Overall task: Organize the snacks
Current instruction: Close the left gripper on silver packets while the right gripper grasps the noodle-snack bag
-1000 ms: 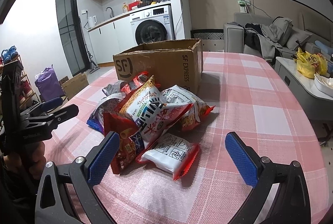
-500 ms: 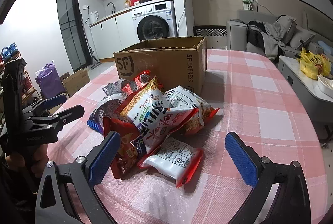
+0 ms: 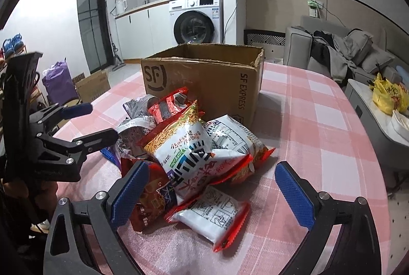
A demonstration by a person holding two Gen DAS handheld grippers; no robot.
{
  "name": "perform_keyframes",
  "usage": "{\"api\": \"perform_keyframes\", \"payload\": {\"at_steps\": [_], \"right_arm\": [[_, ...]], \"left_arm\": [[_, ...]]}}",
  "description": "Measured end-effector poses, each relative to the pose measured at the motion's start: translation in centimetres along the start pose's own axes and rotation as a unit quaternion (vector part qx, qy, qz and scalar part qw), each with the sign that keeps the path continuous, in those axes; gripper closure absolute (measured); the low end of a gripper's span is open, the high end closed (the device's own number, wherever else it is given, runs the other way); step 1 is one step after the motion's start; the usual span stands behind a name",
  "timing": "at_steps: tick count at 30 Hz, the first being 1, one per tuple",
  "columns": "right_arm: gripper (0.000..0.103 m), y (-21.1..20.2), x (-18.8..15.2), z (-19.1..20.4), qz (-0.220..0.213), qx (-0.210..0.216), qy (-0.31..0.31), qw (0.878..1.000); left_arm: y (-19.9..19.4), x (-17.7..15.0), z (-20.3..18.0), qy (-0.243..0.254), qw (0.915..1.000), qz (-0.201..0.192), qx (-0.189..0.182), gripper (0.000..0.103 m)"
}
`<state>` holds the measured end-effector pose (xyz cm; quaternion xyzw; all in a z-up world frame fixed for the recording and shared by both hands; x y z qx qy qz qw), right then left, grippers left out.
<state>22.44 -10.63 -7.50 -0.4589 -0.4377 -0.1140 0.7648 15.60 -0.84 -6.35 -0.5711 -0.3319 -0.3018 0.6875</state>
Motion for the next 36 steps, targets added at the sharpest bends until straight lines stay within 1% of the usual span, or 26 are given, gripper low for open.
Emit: {"api": "perform_keyframes", "payload": {"at_steps": [4,8,11,17,19,21,24,29,30,31,33,34,35,36], "right_arm": [[0.004,0.7,0.2,-0.1,0.010,-0.003,-0.009,1.000],[0.004,1.3,0.5,-0.2,0.022,-0.003,-0.023,1.000],[0.006,1.7,0.8,-0.2,0.029,-0.001,-0.032,0.999],[0.007,2.7,1.1,0.1,0.051,0.018,-0.051,0.997],[0.011,3.0,1.1,0.3,0.057,0.026,-0.053,0.997],[0.015,3.5,1.1,0.6,0.064,0.035,-0.059,0.996],[0.017,4.2,0.9,0.7,0.071,0.040,-0.064,0.995],[0.020,4.4,0.9,0.8,0.067,0.044,-0.067,0.995],[0.021,4.4,0.9,0.8,0.067,0.045,-0.067,0.995],[0.022,4.4,0.9,0.8,0.066,0.046,-0.068,0.994],[0.024,4.3,0.9,0.8,0.067,0.051,-0.069,0.994],[0.026,4.1,0.8,0.7,0.067,0.053,-0.067,0.994],[0.031,4.0,0.8,0.6,0.064,0.055,-0.064,0.994],[0.033,3.9,0.8,0.6,0.063,0.057,-0.062,0.994]], "left_arm": [[0.8,0.5,-0.6,0.014,0.9999,0.003,-0.003,0.003],[1.7,0.8,-1.2,0.022,0.9996,0.009,-0.015,0.004],[2.5,0.8,-1.7,0.030,0.9991,0.017,-0.024,0.006],[4.2,0.8,-2.8,0.048,0.9975,0.033,-0.040,0.018],[4.9,0.6,-3.2,0.052,0.9966,0.042,-0.049,0.024],[5.4,0.5,-3.7,0.058,0.9953,0.050,-0.059,0.028],[5.8,0.4,-4.0,0.062,0.9944,0.051,-0.070,0.035],[5.7,0.3,-4.4,0.058,0.9931,0.052,-0.088,0.043],[5.7,0.3,-4.6,0.055,0.9927,0.053,-0.094,0.048],[5.5,0.3,-4.8,0.053,0.9920,0.054,-0.100,0.055],[5.4,0.3,-4.8,0.050,0.9913,0.056,-0.108,0.058],[5.2,0.2,-4.8,0.049,0.9912,0.056,-0.109,0.061],[5.1,0.2,-4.8,0.046,0.9910,0.056,-0.113,0.062],[5.2,0.3,-4.6,0.039,0.9904,0.057,-0.120,0.065]]}}
Point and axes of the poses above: each gripper's, at about its wrist camera, not at the fingertips, and y roughly the way its jaws point, z to its left, x to its top, the point moved 10 cm from there along y, roughly the way its jaws point, and after that the axes turned 12 degrees about x, right-handed, at the moved point
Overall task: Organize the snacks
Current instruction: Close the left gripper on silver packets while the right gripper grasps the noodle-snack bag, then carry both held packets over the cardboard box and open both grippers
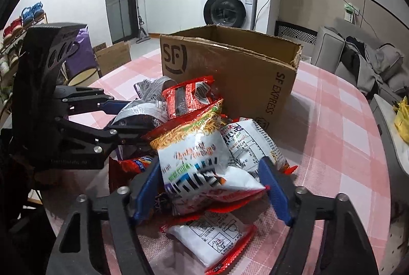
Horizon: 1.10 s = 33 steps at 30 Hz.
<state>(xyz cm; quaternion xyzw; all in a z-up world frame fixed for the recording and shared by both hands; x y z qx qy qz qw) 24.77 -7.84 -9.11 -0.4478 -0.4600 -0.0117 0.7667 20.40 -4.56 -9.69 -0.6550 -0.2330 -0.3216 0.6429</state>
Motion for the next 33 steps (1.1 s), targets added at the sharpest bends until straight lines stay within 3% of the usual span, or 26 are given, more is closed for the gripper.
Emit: {"api": "perform_keyframes", "payload": {"at_steps": [5,7,11,20,33], "right_arm": [[0.035,-0.5,-0.4,0.2,-0.012,0.018,0.013,1.000],[0.046,-0.8,-0.5,0.2,-0.019,0.029,0.025,0.999],[0.050,-1.4,-0.9,0.2,-0.029,0.034,0.034,0.998],[0.051,-3.0,-0.7,0.6,-0.064,0.047,0.059,0.995],[0.051,-7.4,1.6,0.2,-0.136,0.035,0.085,0.986]], "left_arm": [[-0.4,-0.1,0.5,-0.021,0.9997,0.003,-0.014,0.067],[-0.5,-0.1,0.5,-0.025,0.9996,0.003,-0.016,0.068],[-0.9,-0.2,0.4,-0.032,0.9993,-0.002,-0.017,0.069],[-3.4,-0.3,1.2,-0.048,0.9986,-0.019,-0.011,0.069],[-8.9,2.1,2.7,-0.056,0.9961,-0.068,0.007,0.069]]}}
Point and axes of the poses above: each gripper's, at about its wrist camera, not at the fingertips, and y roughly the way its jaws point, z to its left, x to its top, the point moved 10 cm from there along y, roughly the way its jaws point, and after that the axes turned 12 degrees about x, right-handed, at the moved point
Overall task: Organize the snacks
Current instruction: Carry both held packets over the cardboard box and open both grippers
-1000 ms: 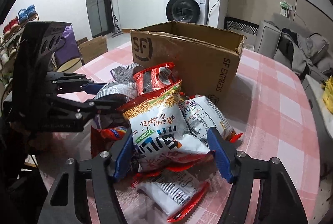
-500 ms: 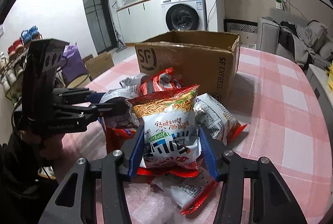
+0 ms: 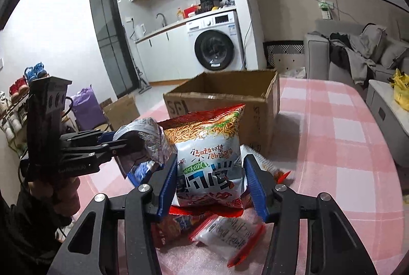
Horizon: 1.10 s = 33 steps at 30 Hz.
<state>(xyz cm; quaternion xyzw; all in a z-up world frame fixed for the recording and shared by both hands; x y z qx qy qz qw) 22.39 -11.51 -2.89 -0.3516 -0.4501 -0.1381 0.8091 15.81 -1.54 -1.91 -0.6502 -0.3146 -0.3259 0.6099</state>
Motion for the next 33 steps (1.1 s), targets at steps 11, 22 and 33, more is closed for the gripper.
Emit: {"api": "perform_keyframes", "payload": {"at_steps": [11,22,33], "right_arm": [[0.051,0.0,4.0,-0.3,-0.034,-0.009,0.019,0.999],[0.051,2.5,8.5,-1.8,-0.034,-0.021,0.027,0.999],[0.051,5.4,12.0,-4.0,-0.036,-0.022,0.032,0.999]], "left_arm": [[-2.0,4.9,1.5,-0.022,0.9983,-0.041,0.035,0.069],[0.4,10.0,3.9,-0.034,0.9959,-0.053,0.065,0.069],[5.2,14.9,4.9,-0.033,0.9953,-0.053,0.074,0.069]]}}
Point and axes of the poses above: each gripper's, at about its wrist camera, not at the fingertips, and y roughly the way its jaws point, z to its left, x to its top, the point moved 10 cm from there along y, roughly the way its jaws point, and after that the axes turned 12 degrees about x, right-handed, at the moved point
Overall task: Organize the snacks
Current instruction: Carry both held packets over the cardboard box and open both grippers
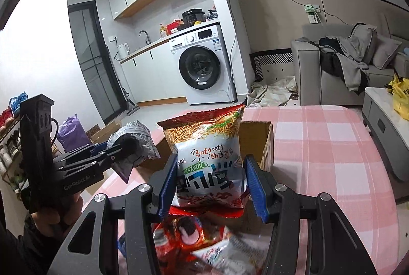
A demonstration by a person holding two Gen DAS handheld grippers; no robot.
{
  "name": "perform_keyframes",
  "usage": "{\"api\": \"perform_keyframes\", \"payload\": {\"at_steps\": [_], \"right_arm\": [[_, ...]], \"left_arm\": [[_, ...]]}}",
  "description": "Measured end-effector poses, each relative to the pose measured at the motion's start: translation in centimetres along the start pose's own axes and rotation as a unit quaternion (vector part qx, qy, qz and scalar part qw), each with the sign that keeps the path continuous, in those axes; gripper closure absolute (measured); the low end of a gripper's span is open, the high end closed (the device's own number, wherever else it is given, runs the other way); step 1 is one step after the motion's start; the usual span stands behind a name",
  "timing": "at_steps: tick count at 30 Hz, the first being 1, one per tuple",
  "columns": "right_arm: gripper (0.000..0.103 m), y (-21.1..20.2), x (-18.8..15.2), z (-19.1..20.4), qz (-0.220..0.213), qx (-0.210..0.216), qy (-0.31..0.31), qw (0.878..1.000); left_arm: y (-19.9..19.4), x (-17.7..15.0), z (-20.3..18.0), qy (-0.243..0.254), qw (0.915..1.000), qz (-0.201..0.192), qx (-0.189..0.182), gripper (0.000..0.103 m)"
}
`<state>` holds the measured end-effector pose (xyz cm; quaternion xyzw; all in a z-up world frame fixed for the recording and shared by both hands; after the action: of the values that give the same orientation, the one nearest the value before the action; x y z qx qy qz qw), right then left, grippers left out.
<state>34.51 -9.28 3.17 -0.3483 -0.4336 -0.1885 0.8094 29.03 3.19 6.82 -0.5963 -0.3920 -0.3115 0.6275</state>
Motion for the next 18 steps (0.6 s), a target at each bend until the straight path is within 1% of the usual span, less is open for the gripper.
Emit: {"api": "perform_keyframes", "payload": {"at_steps": [4,10,14,18], "right_arm": [[0.051,1.5,0.7,-1.0,0.001,0.001,0.006,1.000],[0.051,3.7,1.1,-2.5,0.005,0.001,0.023,1.000],[0.051,4.7,1.3,-3.3,0.008,-0.001,0.028,1.000],[0.051,5.9,1.2,-3.9,0.015,-0.005,0.029,0.999]], "left_arm": [[2.3,1.6,-0.4,0.001,1.0000,0.001,0.003,0.069],[6.5,3.1,-1.7,0.008,0.9999,0.013,0.003,0.069],[9.2,3.7,-2.6,0.013,0.9997,0.020,0.006,0.069],[11.1,3.2,-3.8,0.024,0.9993,0.024,0.012,0.069]]}}
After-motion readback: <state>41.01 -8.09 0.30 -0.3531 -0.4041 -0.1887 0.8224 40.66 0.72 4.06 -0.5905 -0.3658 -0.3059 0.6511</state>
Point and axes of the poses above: each gripper's, at about its wrist camera, not at the fingertips, and y roughly the way its jaws point, z to its left, x to its top, the point moved 10 cm from there along y, roughly the way its jaws point, and after that the axes turned 12 degrees about x, right-handed, at the moved point
